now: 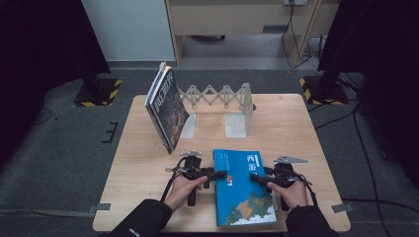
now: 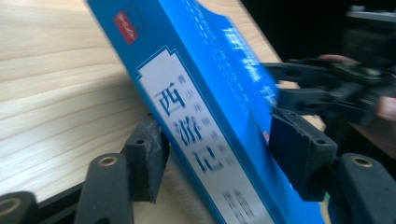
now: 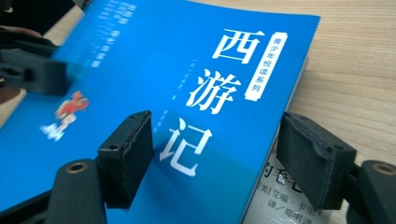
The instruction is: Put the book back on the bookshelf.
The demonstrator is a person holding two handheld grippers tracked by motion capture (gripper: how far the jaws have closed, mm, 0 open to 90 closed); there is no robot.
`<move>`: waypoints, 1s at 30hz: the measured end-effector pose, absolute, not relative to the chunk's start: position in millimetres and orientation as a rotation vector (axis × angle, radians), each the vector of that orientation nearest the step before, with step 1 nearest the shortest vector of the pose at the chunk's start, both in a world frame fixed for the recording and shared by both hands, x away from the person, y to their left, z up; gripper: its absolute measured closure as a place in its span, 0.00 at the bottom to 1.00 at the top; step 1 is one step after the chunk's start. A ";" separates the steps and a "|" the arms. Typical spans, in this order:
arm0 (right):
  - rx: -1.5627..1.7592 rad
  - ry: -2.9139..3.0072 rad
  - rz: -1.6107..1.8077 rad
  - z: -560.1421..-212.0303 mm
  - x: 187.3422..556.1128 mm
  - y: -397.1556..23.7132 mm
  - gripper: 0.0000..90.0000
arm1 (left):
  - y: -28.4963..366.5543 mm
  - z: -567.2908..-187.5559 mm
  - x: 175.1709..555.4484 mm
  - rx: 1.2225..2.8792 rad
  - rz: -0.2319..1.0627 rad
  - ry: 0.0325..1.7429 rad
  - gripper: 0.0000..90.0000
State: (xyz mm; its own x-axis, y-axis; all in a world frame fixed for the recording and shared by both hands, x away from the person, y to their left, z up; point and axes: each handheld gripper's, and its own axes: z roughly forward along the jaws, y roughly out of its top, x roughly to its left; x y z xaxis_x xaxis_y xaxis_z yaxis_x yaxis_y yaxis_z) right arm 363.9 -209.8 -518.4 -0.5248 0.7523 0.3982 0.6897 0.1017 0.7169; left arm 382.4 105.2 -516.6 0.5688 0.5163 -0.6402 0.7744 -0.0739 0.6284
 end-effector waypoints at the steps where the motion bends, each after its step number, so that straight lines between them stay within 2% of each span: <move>1: 1.500 2.278 1.431 -518.6 364.2 -209.9 0.31 | 102.2 -514.0 380.8 1.755 -0.301 1.052 0.43; 18: 1.506 2.283 1.465 -518.7 368.7 -212.9 0.31 | 90.6 -500.7 379.1 1.811 -0.281 1.030 0.49; 30: 1.439 2.231 1.488 -502.3 374.2 -210.8 0.42 | 96.4 -478.0 385.7 1.806 -0.212 1.013 0.55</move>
